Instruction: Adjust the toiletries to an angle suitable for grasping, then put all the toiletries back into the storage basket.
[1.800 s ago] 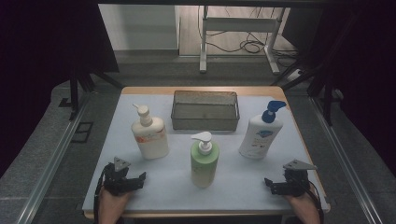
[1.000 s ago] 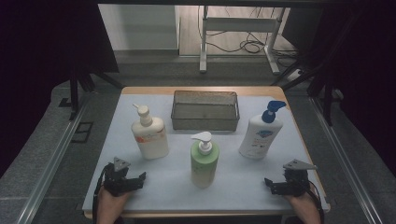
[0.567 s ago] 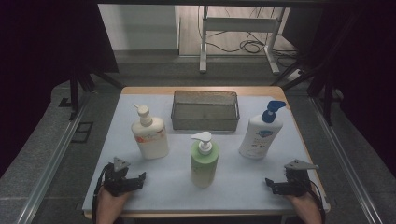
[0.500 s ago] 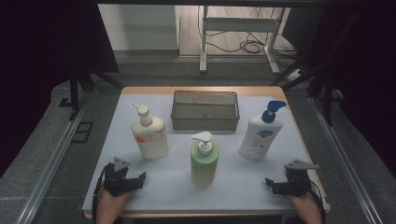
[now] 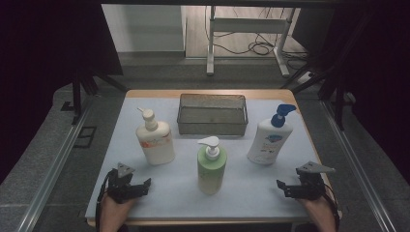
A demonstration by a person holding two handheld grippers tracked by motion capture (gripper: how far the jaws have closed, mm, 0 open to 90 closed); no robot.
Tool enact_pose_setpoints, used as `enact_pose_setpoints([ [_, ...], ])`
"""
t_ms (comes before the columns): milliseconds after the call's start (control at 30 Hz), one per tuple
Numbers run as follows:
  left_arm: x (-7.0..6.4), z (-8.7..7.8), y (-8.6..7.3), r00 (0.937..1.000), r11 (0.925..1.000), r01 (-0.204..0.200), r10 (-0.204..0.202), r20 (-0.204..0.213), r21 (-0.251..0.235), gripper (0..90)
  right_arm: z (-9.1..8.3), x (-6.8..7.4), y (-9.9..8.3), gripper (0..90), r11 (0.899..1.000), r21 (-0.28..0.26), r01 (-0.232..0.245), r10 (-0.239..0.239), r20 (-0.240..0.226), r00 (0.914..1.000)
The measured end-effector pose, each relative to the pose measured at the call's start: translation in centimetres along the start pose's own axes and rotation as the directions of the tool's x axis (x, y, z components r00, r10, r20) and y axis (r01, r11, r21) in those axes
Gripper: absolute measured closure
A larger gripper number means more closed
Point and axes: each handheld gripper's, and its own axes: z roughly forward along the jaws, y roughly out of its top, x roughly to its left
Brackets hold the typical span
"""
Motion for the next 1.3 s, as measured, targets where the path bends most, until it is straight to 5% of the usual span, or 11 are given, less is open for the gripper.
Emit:
enact_pose_setpoints([
  [700, 0.1, 0.0, 0.0, 0.9999, 1.0000, -0.006, 0.006, 0.010, 0.003, 12.0, -0.1, -1.2, 1.8, 14.4, 0.999, -0.004, -0.033, 0.033, -0.021, 0.9992],
  [833, 0.1, 0.0, 0.0, 0.9999, 1.0000, -0.006, 0.006, 0.010, 0.003, 12.0, 0.1, -1.5, 2.2, 23.0, 0.999, -0.005, -0.034, 0.034, -0.027, 0.9991],
  [1067, 0.2, 0.0, 0.1, 0.9999, 0.9999, -0.010, 0.010, 0.011, 0.005, 12.0, 0.5, -1.9, 3.0, 57.4, 0.999, 0.003, -0.048, 0.048, -0.087, 0.9950],
  [1300, 0.2, 0.0, 0.1, 0.9998, 0.9999, -0.012, 0.012, 0.013, 0.007, 11.9, 1.3, -2.1, 3.7, 85.5, 1.000, 0.006, -0.015, 0.015, -0.083, 0.9965],
])
